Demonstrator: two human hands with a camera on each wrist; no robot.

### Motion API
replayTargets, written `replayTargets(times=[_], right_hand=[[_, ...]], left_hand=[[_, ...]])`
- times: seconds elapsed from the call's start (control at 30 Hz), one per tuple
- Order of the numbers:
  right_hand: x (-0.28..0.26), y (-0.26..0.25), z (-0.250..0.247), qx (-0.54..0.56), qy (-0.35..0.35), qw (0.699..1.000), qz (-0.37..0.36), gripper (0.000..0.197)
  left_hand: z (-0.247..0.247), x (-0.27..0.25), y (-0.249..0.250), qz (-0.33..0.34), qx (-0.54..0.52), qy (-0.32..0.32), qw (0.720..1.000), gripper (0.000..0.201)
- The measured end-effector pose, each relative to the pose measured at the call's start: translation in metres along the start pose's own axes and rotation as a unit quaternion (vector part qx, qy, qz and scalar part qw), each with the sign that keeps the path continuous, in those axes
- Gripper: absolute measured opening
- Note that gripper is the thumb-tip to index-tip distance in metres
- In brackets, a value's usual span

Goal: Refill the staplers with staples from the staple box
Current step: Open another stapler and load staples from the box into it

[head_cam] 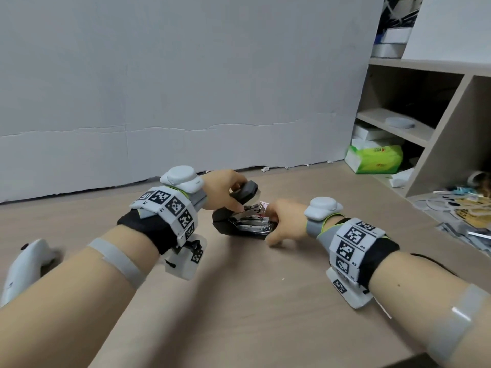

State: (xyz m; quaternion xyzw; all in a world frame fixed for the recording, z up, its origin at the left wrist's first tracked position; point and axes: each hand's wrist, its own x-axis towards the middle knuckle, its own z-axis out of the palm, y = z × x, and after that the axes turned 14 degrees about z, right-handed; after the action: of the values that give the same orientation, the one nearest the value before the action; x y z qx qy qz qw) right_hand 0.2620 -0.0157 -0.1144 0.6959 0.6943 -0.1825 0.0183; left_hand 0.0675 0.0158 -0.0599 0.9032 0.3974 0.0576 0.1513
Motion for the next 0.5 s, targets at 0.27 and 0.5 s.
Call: replayTargets(times=[0.27,0.5], right_hand=[[0.011,0.002,0.010,-0.027,0.022,0.999,0.030,0.033],[0.010,-0.001,0.012,-0.037,0.007,0.999,0.025,0.046]], left_hand=[[-0.003,-0.022,-0.024,-0.034,-0.195,0.099,0.975,0.035],[0.001,-0.034,-0.047,-0.113,-0.452,0.239,0.852,0.048]])
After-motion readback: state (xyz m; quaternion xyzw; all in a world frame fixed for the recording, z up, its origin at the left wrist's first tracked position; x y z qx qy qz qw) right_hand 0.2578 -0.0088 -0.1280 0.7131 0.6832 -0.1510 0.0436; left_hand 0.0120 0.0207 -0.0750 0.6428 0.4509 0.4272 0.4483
